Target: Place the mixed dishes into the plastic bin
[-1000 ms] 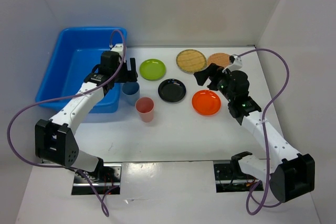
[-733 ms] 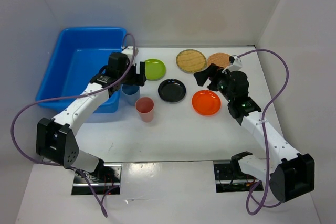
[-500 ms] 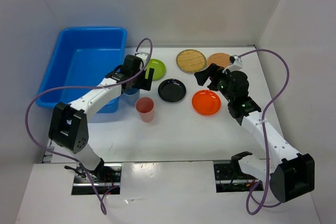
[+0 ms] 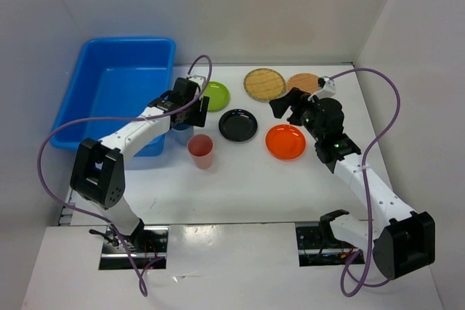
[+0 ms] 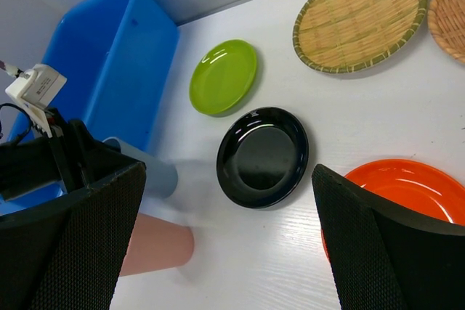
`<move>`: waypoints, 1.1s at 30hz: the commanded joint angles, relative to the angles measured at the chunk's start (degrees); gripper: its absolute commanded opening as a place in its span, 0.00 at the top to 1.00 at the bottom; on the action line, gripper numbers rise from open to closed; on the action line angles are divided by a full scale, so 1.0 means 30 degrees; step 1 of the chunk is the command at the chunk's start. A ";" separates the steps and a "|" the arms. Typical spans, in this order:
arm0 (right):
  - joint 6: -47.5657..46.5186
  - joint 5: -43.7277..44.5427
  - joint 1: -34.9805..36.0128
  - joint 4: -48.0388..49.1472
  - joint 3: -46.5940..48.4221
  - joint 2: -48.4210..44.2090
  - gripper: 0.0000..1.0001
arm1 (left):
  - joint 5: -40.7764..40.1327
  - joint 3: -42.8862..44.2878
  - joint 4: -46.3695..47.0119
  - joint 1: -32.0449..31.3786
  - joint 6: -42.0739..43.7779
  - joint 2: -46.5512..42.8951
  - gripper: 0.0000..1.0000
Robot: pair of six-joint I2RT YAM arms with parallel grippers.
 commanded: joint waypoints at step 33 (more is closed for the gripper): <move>0.0800 0.0123 0.0913 0.2533 -0.0643 0.1024 0.00 | -0.7525 0.2601 -0.3749 -0.0595 -0.2538 -1.2816 0.97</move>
